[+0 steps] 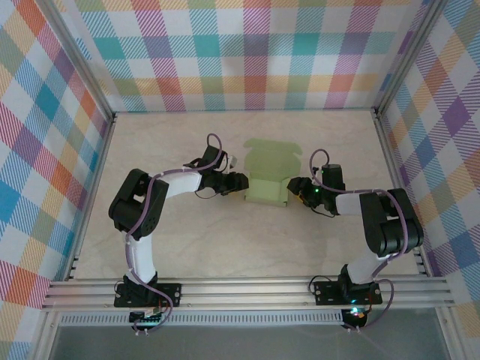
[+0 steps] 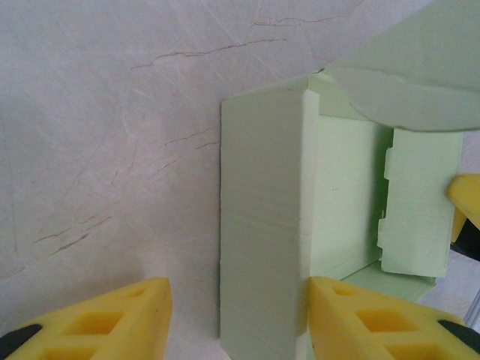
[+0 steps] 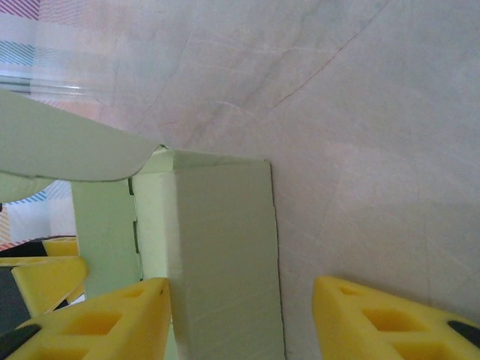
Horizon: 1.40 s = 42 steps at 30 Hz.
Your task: Fold the paper box
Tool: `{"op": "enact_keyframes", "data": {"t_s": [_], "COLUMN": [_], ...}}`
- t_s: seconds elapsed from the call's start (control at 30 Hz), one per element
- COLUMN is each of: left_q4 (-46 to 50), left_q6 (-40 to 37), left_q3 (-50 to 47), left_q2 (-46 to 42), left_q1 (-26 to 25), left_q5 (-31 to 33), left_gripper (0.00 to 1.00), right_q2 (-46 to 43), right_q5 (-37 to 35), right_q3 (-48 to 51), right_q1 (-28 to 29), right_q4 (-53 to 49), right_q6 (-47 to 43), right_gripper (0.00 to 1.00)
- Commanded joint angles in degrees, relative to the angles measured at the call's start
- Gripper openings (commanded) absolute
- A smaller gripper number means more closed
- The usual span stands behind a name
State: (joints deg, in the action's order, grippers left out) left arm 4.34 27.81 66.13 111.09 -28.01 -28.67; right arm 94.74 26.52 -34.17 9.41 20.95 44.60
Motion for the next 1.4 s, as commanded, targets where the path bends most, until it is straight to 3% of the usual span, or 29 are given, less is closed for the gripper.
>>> {"op": "enact_keyframes", "data": {"t_s": [0.0, 0.7, 1.07, 1.37], "left_q4": [0.5, 0.5, 0.3, -0.6], "left_q6": [-0.7, -0.8, -1.1, -1.2], "left_q3": [-0.5, -0.6, -1.0, -1.6], "left_q2": [0.8, 1.2, 1.0, 1.1], "left_q1": [-0.2, -0.2, -0.2, -0.2], "left_q5": [0.1, 0.0, -0.4, -1.0], "left_gripper": [0.50, 0.50, 0.50, 0.50], "right_q2": [3.1, 2.7, 1.7, 7.0], "right_q5": [0.4, -12.4, -29.0, -43.0], "right_q3": [0.8, -4.6, -15.3, -25.7], "right_q1": [0.5, 5.0, 11.9, 18.6], "right_q4": [1.5, -16.2, -38.0, -53.5], "right_q6": [-0.8, -8.9, -13.0, -11.6], "right_gripper": [0.51, 0.29, 0.24, 0.21]}}
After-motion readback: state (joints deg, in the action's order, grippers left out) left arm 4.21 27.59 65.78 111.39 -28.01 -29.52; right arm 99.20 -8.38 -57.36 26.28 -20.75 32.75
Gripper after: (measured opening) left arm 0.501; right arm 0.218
